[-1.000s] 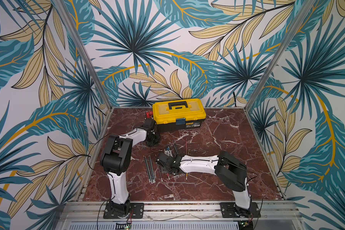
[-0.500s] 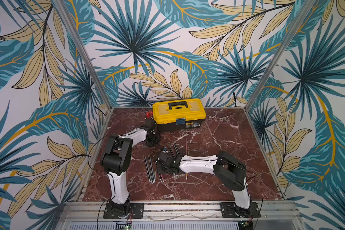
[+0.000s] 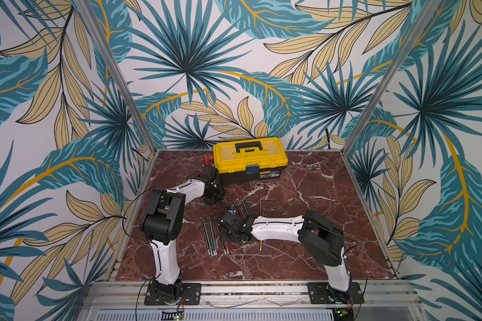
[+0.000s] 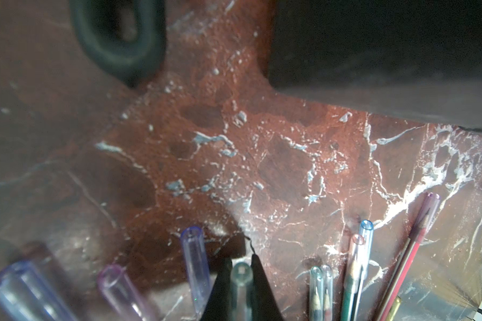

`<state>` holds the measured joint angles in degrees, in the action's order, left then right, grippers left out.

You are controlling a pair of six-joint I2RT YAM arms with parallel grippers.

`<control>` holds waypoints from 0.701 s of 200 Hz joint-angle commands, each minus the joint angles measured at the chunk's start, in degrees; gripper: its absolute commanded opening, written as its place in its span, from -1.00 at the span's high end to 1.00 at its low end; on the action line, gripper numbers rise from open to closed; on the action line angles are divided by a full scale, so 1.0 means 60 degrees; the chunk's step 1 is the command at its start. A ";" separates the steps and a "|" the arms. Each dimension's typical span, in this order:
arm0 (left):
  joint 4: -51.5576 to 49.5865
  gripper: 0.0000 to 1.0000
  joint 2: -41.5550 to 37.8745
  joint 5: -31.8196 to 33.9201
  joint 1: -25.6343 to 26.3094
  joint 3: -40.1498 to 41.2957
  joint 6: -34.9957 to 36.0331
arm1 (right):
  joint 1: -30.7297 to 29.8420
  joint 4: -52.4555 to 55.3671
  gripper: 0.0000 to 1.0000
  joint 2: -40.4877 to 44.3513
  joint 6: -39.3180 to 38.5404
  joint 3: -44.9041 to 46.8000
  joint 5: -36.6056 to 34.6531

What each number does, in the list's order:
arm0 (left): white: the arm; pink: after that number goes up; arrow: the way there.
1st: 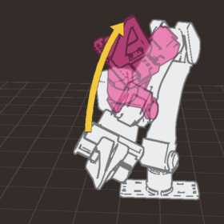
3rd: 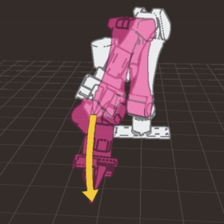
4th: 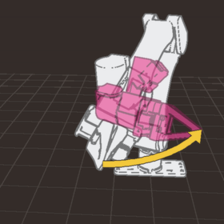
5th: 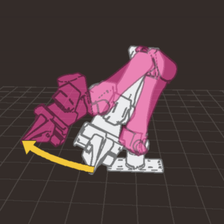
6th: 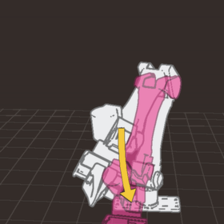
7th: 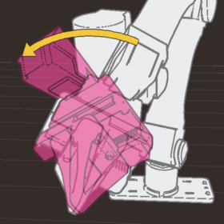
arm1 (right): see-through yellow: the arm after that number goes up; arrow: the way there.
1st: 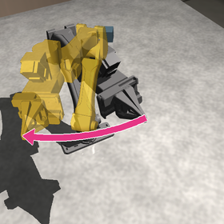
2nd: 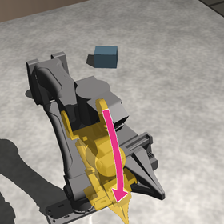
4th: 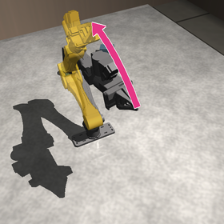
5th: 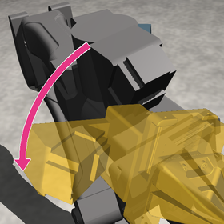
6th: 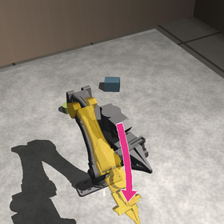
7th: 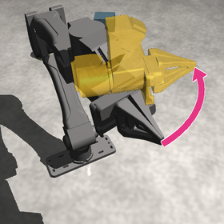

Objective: Remove the protective cover of the pencils
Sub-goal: Place the protective sleeve at the center of the board.

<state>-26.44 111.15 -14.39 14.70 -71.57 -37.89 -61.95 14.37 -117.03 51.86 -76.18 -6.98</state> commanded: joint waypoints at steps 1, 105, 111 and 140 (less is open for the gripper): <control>-0.0071 1.00 0.0086 -0.0103 0.0019 -0.0500 0.0081 | 0.0064 0.0821 0.58 0.0123 -0.0211 0.0315 -0.0268; -0.0090 1.00 0.0151 -0.0163 0.0026 -0.0454 0.0064 | -0.0549 0.3175 0.15 0.0393 0.0043 -0.0601 -0.2950; -0.0083 1.00 0.0144 -0.0164 0.0025 -0.0459 0.0074 | -0.0527 0.3203 0.14 0.0319 -0.0154 -0.0697 -0.2524; -0.0091 1.00 0.0211 -0.0247 0.0026 -0.0555 0.0046 | -0.0100 0.1493 0.18 0.0650 0.0131 0.0500 -0.1377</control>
<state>-26.44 111.35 -15.20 14.70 -71.64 -37.91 -63.96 21.34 -114.24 50.85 -76.62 -13.30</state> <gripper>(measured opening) 0.114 0.413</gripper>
